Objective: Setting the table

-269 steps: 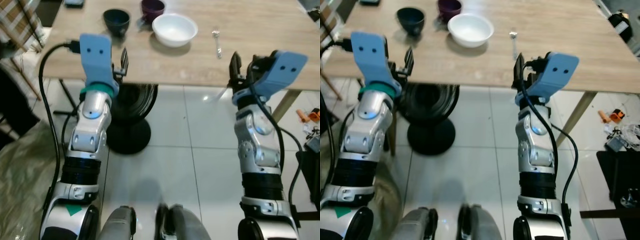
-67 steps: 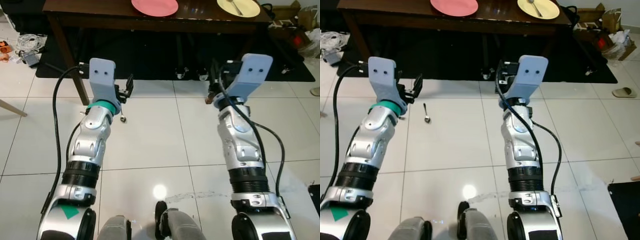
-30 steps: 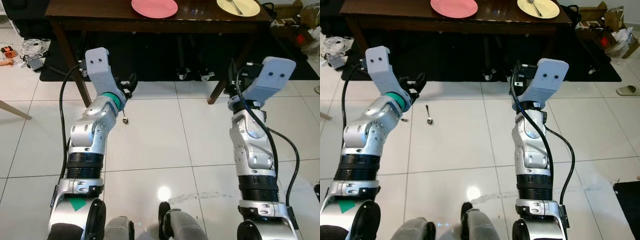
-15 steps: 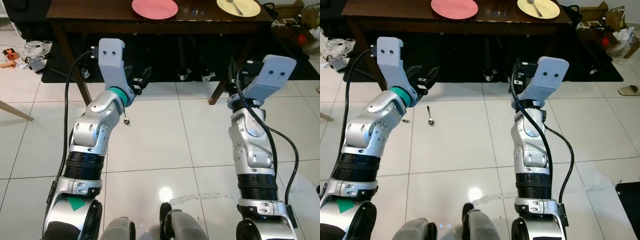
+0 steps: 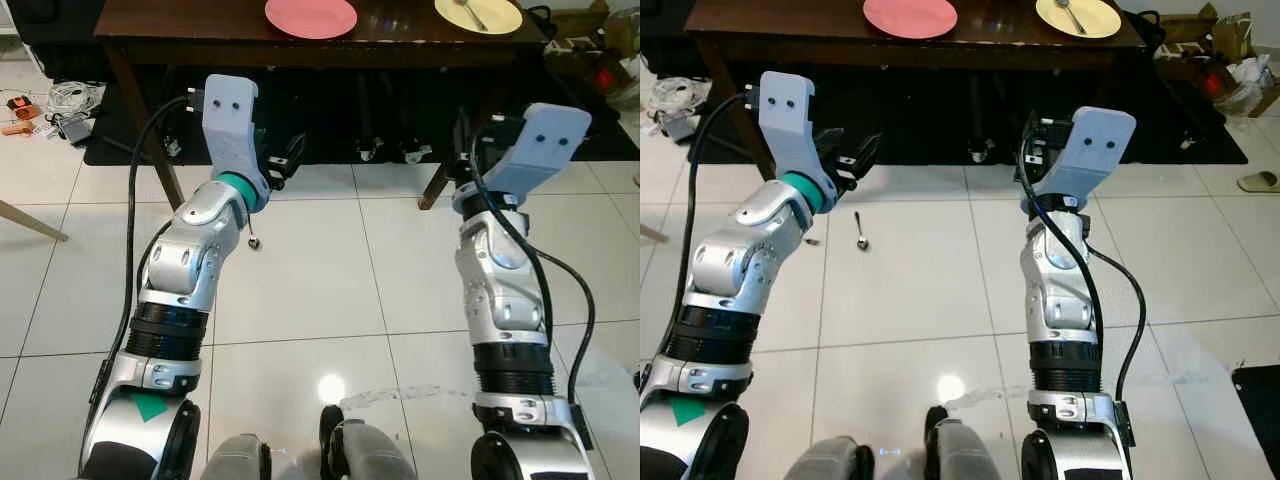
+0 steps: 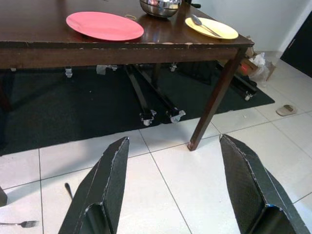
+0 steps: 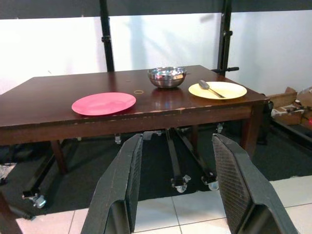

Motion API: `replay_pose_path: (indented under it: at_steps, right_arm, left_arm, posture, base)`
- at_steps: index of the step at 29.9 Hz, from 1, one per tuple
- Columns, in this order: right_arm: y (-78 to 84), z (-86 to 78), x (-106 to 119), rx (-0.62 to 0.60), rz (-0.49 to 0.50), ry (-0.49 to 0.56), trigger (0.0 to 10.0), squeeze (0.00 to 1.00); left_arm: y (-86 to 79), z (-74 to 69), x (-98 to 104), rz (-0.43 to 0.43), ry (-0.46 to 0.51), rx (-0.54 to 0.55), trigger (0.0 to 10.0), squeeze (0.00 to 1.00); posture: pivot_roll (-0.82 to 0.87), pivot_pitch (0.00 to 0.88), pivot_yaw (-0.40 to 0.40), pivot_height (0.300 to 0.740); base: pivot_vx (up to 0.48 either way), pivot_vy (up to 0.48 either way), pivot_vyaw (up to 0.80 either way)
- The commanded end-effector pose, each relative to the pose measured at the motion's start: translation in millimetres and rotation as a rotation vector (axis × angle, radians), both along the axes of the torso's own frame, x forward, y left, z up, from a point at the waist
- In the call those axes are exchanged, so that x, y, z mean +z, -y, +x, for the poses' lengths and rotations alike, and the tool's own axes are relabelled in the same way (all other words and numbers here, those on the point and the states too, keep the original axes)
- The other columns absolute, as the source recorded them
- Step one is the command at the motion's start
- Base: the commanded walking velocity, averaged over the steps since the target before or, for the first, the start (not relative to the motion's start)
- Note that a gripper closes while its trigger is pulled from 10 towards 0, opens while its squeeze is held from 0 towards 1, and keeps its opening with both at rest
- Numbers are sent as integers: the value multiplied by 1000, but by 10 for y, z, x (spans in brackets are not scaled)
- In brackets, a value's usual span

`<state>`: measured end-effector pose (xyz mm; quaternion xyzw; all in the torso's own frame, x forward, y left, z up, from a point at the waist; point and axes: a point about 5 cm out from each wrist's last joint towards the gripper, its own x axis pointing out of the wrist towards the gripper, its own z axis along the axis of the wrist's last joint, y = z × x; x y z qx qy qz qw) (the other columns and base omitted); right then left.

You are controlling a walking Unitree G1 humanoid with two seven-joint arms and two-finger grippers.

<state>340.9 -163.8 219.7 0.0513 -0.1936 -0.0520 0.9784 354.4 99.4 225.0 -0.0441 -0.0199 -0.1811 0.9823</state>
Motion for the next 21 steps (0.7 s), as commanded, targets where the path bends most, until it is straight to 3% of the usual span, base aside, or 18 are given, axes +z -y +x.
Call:
replay_pose_path:
  at_steps: [1,21]
  right_arm:
    - [14,13,-17,1,5,-6,10000,0]
    - [67,40,28,2,-15,-8,10000,0]
  left_arm:
    - [19,-20,-47,12,-2,1,10000,0]
    - [88,-47,-60,31,22,-3,10000,0]
  posture:
    - [171,60,-3,740]
    - [165,82,-39,740]
  base:
    - [0,0,0]
    - [0,0,0]
